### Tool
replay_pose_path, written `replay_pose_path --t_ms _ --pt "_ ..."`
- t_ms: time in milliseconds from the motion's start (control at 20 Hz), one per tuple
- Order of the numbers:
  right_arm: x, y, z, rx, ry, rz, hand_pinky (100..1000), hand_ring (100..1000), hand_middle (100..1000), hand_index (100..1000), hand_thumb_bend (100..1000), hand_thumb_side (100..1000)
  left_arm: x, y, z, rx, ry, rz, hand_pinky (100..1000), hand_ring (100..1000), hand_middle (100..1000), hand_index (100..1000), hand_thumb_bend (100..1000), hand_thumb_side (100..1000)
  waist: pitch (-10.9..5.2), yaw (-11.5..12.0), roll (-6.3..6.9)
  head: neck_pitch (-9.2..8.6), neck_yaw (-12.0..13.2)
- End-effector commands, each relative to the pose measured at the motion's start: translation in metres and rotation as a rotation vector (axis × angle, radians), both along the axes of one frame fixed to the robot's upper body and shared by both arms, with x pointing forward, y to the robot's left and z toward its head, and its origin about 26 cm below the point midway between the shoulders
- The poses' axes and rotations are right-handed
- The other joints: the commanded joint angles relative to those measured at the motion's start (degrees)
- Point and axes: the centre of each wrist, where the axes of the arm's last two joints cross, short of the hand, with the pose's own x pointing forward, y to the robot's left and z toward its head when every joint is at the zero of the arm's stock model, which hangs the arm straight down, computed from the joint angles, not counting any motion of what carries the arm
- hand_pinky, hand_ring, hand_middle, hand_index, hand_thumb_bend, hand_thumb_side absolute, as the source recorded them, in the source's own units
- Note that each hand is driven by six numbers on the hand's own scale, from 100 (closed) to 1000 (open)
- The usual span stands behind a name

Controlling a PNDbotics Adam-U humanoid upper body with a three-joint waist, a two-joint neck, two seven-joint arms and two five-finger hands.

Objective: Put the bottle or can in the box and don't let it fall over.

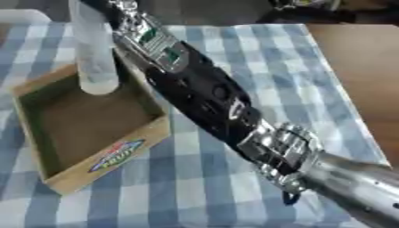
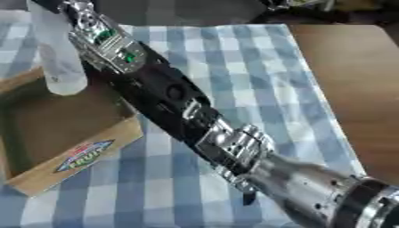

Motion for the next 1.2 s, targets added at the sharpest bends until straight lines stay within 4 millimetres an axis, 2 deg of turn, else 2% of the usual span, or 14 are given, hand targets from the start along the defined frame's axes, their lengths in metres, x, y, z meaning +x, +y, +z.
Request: replay_pose_path --t_ms 50,100,150,200,250,300,400,450,500,600,850,1050,1150,1200 --pt "0.003 0.002 -0.006 0.016 0.003 0.047 914 1000 1000 294 100 479 -0.002 0.001 0.011 0.017 -0.044 0.008 460 672 719 678 100 591 -0.57 0.1 0.34 -0.98 -0.2" --pt "0.004 0.001 -0.015 -0.01 0.022 0.077 936 1000 1000 424 100 524 -0.002 0.001 0.011 0.018 -0.044 0.01 459 672 719 678 100 591 -0.51 0.0 0.27 -1.09 0.0" --pt "0.004 0.001 -0.024 -0.042 0.038 0.108 955 1000 1000 572 100 523 -0.003 0.001 0.011 0.02 -0.044 0.011 458 672 719 678 100 591 -0.48 -0.1 0.22 -1.17 0.3" --pt "0.005 -0.001 -0.034 -0.094 0.051 0.145 989 1000 1000 788 100 574 -0.003 0.002 0.011 0.021 -0.043 0.013 457 671 719 678 100 591 -0.46 -0.2 0.14 -1.24 0.5" --pt "0.006 -0.004 -0.042 -0.155 0.058 0.182 1000 1000 1000 904 100 606 -0.003 0.002 0.01 0.022 -0.042 0.016 457 671 719 678 100 591 -0.47 -0.3 0.11 -1.27 0.7" --pt "0.007 -0.007 -0.052 -0.237 0.071 0.222 1000 1000 1000 967 100 643 -0.003 0.003 0.009 0.024 -0.039 0.019 456 671 719 679 100 591 -0.52 -0.6 0.04 -1.24 1.0" --pt "0.009 -0.012 -0.065 -0.388 0.087 0.28 1000 1000 1000 1000 100 730 -0.004 0.004 0.009 0.026 -0.035 0.024 456 671 720 679 100 591 -0.63 -1.0 0.0 -1.31 1.5" --pt "0.009 -0.014 -0.069 -0.45 0.092 0.3 1000 1000 1000 1000 100 739 -0.004 0.004 0.008 0.027 -0.034 0.025 456 671 720 679 100 591 -0.68 -1.2 0.02 -1.3 1.6" --pt "0.01 -0.016 -0.072 -0.507 0.102 0.318 1000 1000 1000 1000 100 811 -0.004 0.004 0.008 0.029 -0.033 0.024 456 672 720 680 100 590 -0.78 -1.4 0.05 -1.24 1.8" --pt "0.011 -0.018 -0.075 -0.583 0.119 0.344 1000 1000 1000 1000 100 843 -0.004 0.004 0.009 0.033 -0.033 0.023 458 672 720 680 100 591 -0.95 -1.7 0.13 -1.18 2.2" --pt "0.009 -0.019 -0.066 -0.654 0.116 0.369 1000 1000 1000 1000 100 835 -0.005 0.004 0.008 0.036 -0.026 0.022 457 673 720 680 100 590 -1.24 -2.3 0.33 -0.9 2.6" --pt "0.007 -0.02 -0.053 -0.668 0.09 0.358 1000 1000 1000 1000 100 782 -0.005 0.004 0.007 0.038 -0.021 0.021 455 672 720 679 100 590 -1.37 -2.6 0.38 -0.66 2.8" --pt "0.006 -0.021 -0.048 -0.659 0.085 0.349 1000 1000 1000 1000 100 661 -0.005 0.004 0.006 0.039 -0.017 0.019 453 672 720 679 100 589 -1.4 -2.8 0.37 -0.55 2.7" --pt "0.006 -0.022 -0.046 -0.65 0.085 0.343 1000 1000 1000 1000 100 537 -0.005 0.004 0.006 0.039 -0.015 0.018 453 672 720 679 100 590 -1.39 -2.8 0.37 -0.53 2.7"
